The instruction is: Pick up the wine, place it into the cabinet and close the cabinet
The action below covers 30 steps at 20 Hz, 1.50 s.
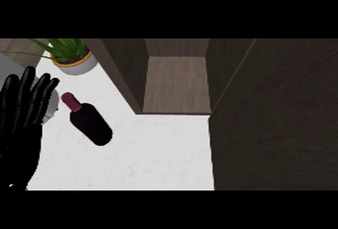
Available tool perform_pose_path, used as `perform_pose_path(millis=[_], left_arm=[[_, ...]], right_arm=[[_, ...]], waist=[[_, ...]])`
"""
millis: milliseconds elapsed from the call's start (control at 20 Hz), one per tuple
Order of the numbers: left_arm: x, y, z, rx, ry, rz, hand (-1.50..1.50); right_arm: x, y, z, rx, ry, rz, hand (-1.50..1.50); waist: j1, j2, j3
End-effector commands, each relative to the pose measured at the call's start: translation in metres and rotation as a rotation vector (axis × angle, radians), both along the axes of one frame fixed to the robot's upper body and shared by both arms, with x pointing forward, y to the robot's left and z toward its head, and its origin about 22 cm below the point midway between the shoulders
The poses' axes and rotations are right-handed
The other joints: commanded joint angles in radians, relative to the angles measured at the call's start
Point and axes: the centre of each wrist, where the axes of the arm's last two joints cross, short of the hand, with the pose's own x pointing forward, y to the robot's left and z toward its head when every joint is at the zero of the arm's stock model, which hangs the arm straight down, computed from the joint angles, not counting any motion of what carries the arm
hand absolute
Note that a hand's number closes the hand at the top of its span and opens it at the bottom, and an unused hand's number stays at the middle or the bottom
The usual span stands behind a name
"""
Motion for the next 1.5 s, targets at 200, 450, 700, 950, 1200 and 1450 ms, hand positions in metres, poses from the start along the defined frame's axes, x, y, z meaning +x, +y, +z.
perform_pose_path(millis=[200,450,700,950,1200,1450], left_arm=[[0.076,0.044,-0.010,0.000,0.159,0.103,-1.50],[0.092,0.028,-0.012,-0.333,0.426,0.007,-1.50],[0.124,0.004,0.015,-0.358,0.451,-0.009,-1.50],[0.124,-0.002,0.007,-0.343,0.465,-0.003,-1.50],[0.117,0.004,0.023,-0.353,0.475,-0.008,-1.50],[0.120,-0.014,0.014,-0.344,0.457,0.011,-1.50]], right_arm=[[-0.023,-0.017,0.004,-0.019,-0.069,0.055,-1.50],[-0.027,-0.001,-0.008,-0.002,0.128,0.332,-1.50],[-0.048,-0.014,0.024,-0.008,0.136,0.323,-1.50],[-0.049,-0.020,0.024,0.002,0.140,0.331,-1.50],[-0.051,-0.022,0.038,0.001,0.136,0.321,-1.50],[-0.056,-0.033,0.037,-0.008,0.152,0.345,-1.50]], waist=[[-0.036,-0.030,-0.005],[-0.034,-0.031,-0.004],[-0.023,-0.034,-0.004],[-0.015,-0.034,-0.004],[-0.011,-0.035,-0.004],[-0.014,-0.035,-0.004]])
